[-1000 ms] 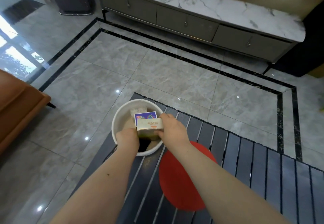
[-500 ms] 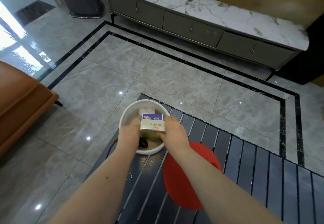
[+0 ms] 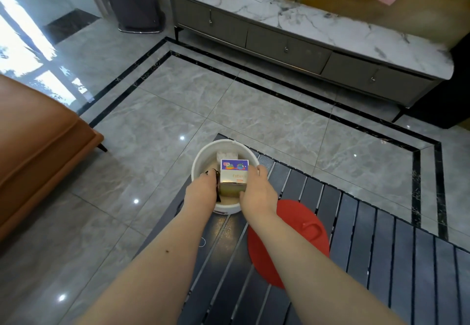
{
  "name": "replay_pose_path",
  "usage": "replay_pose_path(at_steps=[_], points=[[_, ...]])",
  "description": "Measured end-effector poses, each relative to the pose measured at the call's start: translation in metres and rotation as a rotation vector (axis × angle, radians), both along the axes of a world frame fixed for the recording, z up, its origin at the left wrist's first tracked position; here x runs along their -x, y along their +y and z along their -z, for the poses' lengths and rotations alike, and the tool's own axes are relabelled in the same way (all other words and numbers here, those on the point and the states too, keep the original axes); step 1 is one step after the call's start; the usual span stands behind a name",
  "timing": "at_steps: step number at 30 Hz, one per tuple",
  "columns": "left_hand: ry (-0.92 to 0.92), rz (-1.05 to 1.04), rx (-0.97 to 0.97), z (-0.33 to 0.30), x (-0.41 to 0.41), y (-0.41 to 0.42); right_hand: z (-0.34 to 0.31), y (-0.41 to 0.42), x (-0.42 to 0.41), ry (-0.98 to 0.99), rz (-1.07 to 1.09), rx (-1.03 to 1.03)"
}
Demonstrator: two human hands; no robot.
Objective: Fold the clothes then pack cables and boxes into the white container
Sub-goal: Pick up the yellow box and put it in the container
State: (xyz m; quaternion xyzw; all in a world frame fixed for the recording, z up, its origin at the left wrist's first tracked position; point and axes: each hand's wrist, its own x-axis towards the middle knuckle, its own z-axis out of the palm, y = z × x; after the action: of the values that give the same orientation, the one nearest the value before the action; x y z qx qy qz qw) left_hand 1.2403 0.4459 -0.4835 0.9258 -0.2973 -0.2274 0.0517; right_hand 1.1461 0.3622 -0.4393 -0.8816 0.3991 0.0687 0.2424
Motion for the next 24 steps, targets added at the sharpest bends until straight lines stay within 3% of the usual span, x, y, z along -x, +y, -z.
replay_pose_path(at_steps=[2,6,10,13,24], points=[[0.047,-0.085,0.111,-0.011,0.002,0.01,-0.011,0.011,0.002,-0.006,-0.017,0.016],[0.194,-0.342,0.511,-0.042,0.006,0.04,-0.035,0.043,0.007,-0.018,-0.119,-0.038],[0.284,-0.446,0.796,-0.085,0.01,0.085,-0.06,0.089,0.008,-0.078,-0.147,-0.207],[0.312,-0.464,0.882,-0.115,0.018,0.121,-0.082,0.13,0.009,-0.13,-0.155,-0.312],[0.203,-0.481,1.025,-0.23,0.049,0.27,-0.179,0.261,0.019,-0.328,-0.237,-0.3]])
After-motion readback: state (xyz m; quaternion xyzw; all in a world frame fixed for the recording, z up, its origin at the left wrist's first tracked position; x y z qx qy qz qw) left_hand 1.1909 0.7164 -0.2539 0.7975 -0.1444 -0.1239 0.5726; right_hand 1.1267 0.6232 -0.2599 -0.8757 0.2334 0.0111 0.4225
